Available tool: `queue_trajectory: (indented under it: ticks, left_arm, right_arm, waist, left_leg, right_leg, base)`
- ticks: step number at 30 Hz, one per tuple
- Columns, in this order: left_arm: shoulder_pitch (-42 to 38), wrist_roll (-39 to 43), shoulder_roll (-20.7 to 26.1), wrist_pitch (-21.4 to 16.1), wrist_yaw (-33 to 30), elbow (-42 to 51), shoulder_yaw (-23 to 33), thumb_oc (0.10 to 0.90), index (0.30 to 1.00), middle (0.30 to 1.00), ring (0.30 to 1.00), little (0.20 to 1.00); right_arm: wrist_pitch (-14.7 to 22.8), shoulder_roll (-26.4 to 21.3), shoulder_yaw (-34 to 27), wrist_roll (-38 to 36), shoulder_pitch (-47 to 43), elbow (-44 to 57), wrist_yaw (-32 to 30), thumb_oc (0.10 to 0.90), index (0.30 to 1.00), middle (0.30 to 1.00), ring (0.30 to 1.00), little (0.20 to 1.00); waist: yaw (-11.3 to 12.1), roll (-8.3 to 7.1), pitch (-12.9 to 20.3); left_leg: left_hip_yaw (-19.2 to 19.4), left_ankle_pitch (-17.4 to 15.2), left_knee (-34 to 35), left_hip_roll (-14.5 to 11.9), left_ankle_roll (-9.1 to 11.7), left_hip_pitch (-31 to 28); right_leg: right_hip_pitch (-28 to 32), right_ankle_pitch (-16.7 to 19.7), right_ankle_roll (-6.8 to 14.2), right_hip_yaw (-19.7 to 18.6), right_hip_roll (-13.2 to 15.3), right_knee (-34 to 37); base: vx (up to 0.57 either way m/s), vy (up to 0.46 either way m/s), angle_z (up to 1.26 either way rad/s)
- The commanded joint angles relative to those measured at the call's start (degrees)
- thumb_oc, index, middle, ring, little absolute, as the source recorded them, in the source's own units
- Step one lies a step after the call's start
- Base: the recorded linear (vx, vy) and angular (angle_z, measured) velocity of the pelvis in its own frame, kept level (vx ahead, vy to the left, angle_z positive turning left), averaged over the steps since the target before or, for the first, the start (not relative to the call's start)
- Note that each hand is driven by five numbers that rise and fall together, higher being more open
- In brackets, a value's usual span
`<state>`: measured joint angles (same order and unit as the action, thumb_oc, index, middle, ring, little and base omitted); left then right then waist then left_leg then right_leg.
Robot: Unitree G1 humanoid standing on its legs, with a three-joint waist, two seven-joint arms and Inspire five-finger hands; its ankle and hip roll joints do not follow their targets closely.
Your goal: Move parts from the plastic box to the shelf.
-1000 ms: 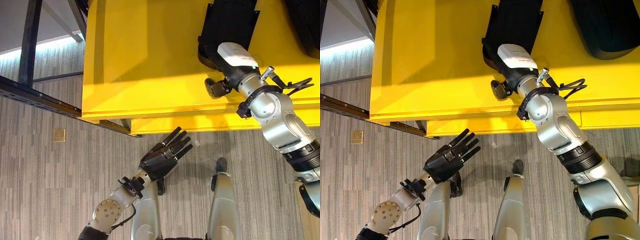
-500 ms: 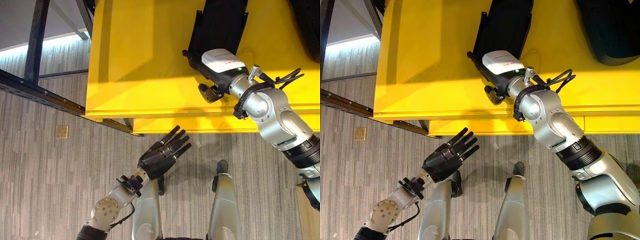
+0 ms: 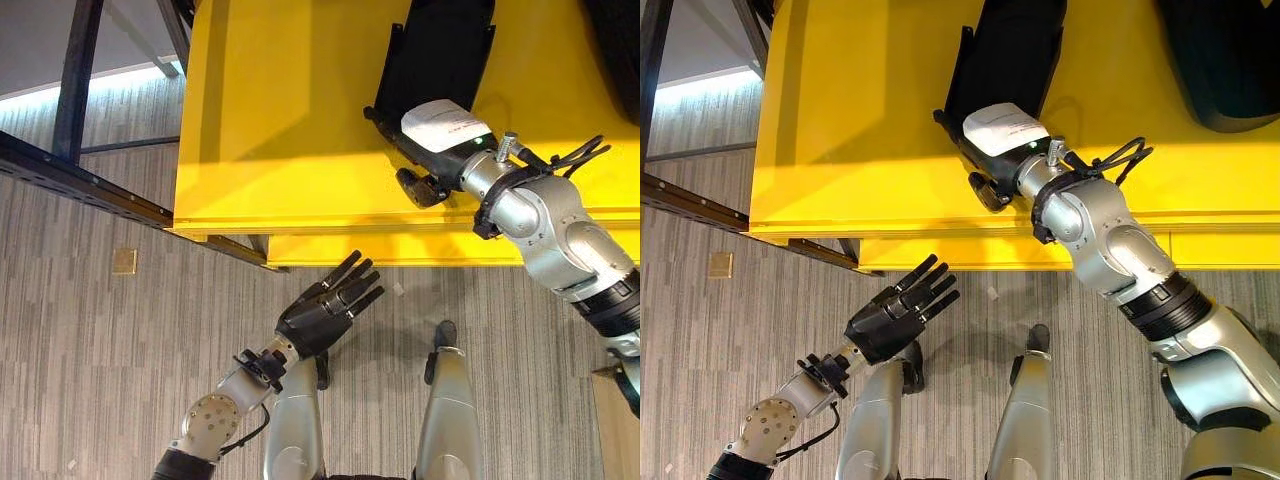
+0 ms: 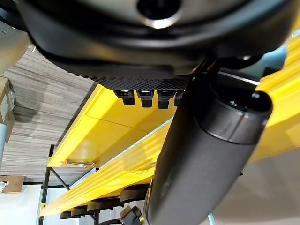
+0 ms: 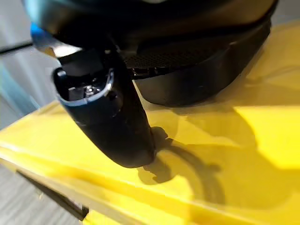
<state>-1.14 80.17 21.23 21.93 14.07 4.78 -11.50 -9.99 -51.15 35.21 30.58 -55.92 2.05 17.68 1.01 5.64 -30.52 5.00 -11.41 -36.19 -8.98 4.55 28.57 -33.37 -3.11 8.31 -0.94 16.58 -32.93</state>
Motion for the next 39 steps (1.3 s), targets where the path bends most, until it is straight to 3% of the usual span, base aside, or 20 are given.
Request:
queue_trajectory:
  ticks: [1, 12, 23, 39]
  left_arm:
    - [1.4, 0.7, 1.3, -0.6, 3.8, 9.4, 0.7, 0.9, 1.0, 1.0, 1.0, 1.0]
    - [2.2, 0.3, 1.6, 0.0, 4.5, 9.6, 1.9, 0.9, 1.0, 1.0, 1.0, 1.0]
    - [2.3, 0.3, 1.5, -1.1, 4.7, 9.6, 1.8, 0.9, 1.0, 1.0, 1.0, 1.0]
    - [3.9, -0.1, 2.4, 0.6, 7.1, 9.1, 3.6, 0.9, 1.0, 1.0, 1.0, 1.0]
  right_arm:
    - [1.7, -1.3, 0.0, 2.3, -6.0, 6.8, 1.5, 0.9, 1.0, 1.0, 1.0, 1.0]
    - [0.0, -6.1, -1.4, 1.3, -4.1, 7.1, -1.4, 0.9, 1.0, 1.0, 1.0, 1.0]
    - [-1.8, -7.6, -4.4, 3.5, -3.0, 2.8, -5.9, 0.9, 1.0, 1.0, 1.0, 1.0]
    - [5.1, -14.6, -1.1, 9.6, -6.2, 0.2, -5.2, 0.9, 1.0, 1.0, 1.0, 1.0]
  waist:
    - [1.3, -1.0, 0.7]
    - [0.9, -1.67, 0.7]
    - [0.5, -1.74, 0.7]
    - [1.0, -2.17, 0.7]
  left_leg:
    - [2.3, -1.4, 2.0, 3.3, -4.6, -0.9]
    - [2.4, -1.4, 1.6, 2.8, -4.5, -0.6]
    - [2.3, -1.7, 1.4, 2.8, -4.5, -0.4]
    - [2.3, -1.6, 1.2, 2.6, -4.3, -0.3]
  right_leg:
    - [3.6, -11.8, -5.5, 3.3, -3.9, -9.2]
    - [3.7, -11.9, -5.7, 3.5, -4.3, -9.2]
    - [3.7, -12.0, -5.8, 3.4, -4.5, -9.2]
    - [4.1, -12.2, -6.0, 4.0, -4.5, -9.1]
  base:
    - [-0.01, -0.015, 0.03]
    - [0.0, -0.001, 0.0]
    - [0.0, 0.0, 0.0]
    - [0.0, 0.0, 0.0]
